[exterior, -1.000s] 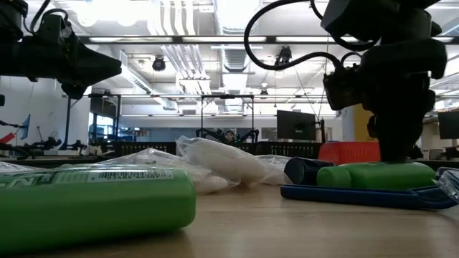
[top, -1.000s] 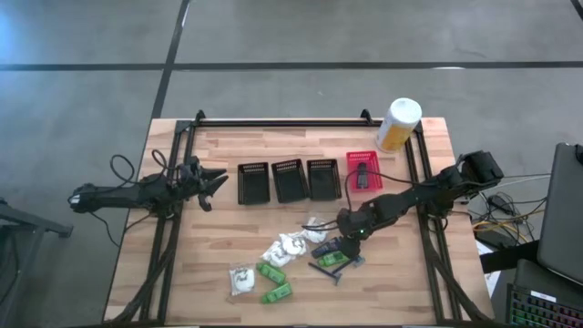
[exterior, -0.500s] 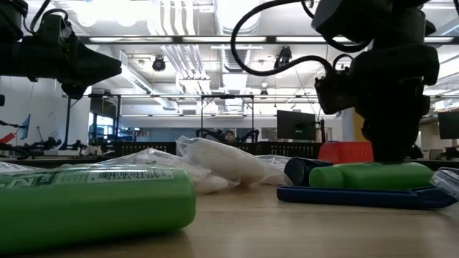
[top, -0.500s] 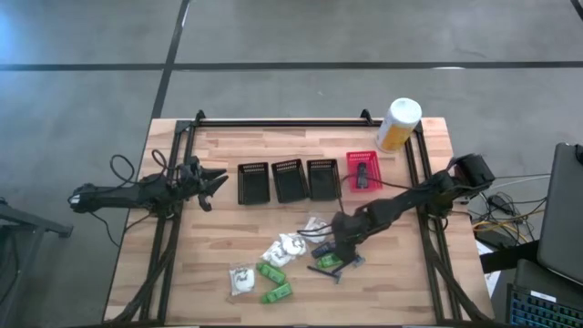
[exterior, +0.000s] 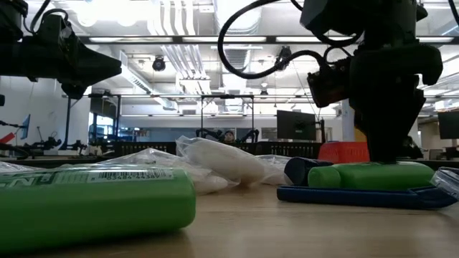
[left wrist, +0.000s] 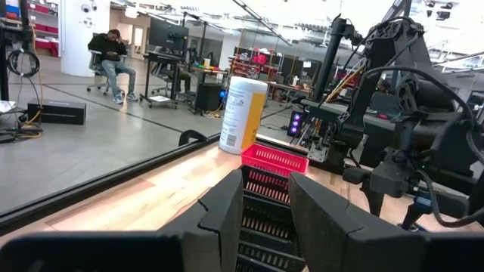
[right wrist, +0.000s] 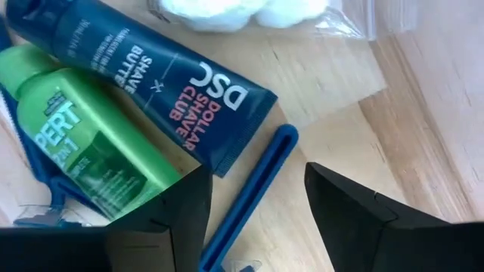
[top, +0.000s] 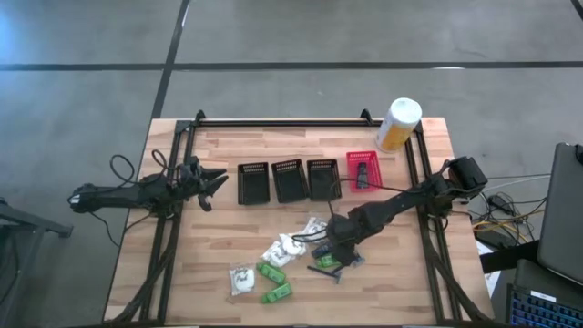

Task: Pick & Place Travel size toiletries
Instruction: Put the top right blue razor into the middle black bin

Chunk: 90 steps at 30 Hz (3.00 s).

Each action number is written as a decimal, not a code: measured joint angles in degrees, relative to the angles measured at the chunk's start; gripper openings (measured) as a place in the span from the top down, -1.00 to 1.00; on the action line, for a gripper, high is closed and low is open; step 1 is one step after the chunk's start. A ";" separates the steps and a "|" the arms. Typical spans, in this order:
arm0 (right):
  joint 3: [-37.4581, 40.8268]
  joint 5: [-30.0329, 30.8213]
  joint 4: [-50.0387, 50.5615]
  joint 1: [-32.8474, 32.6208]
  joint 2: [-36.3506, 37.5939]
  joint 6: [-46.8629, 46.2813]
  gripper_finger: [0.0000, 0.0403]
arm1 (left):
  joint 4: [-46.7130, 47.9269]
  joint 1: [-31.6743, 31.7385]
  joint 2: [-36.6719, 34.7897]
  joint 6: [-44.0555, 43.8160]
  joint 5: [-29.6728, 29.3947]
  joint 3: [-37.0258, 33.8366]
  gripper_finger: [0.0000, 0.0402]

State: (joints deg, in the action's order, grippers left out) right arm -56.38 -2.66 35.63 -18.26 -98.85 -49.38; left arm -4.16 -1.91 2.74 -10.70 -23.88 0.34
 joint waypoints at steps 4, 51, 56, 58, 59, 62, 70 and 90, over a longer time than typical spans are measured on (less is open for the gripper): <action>-0.26 0.00 -0.21 0.00 0.00 0.26 0.00 | 0.00 0.00 0.00 0.00 0.00 0.00 0.43; 2.07 -0.52 3.17 -5.55 0.11 -3.72 0.31 | 0.04 -0.02 0.00 0.00 0.01 0.00 0.43; 2.77 1.57 2.98 -5.57 0.17 -2.32 0.52 | 0.04 -0.02 0.00 -0.02 0.00 0.00 0.43; 3.02 1.97 2.89 -5.57 0.24 -1.64 0.60 | 0.04 -0.02 0.00 -0.01 0.00 0.00 0.43; 3.02 2.09 2.86 -5.57 0.24 -1.48 0.63 | 0.04 -0.01 0.00 -0.01 0.01 0.00 0.43; 2.96 3.07 1.84 -5.51 0.24 -0.37 0.72 | 0.04 0.00 0.00 0.00 0.02 0.00 0.43; 3.19 4.61 2.85 -5.57 1.88 0.29 0.74 | 0.04 -0.02 0.00 -0.02 0.00 0.00 0.43; 3.24 12.28 3.17 -6.12 9.55 0.33 0.79 | 0.07 -0.02 -0.02 -0.02 0.01 0.00 0.43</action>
State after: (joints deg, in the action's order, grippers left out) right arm -53.15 9.62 38.80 -24.38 -89.30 -49.05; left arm -4.10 -1.93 2.72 -10.72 -23.87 0.34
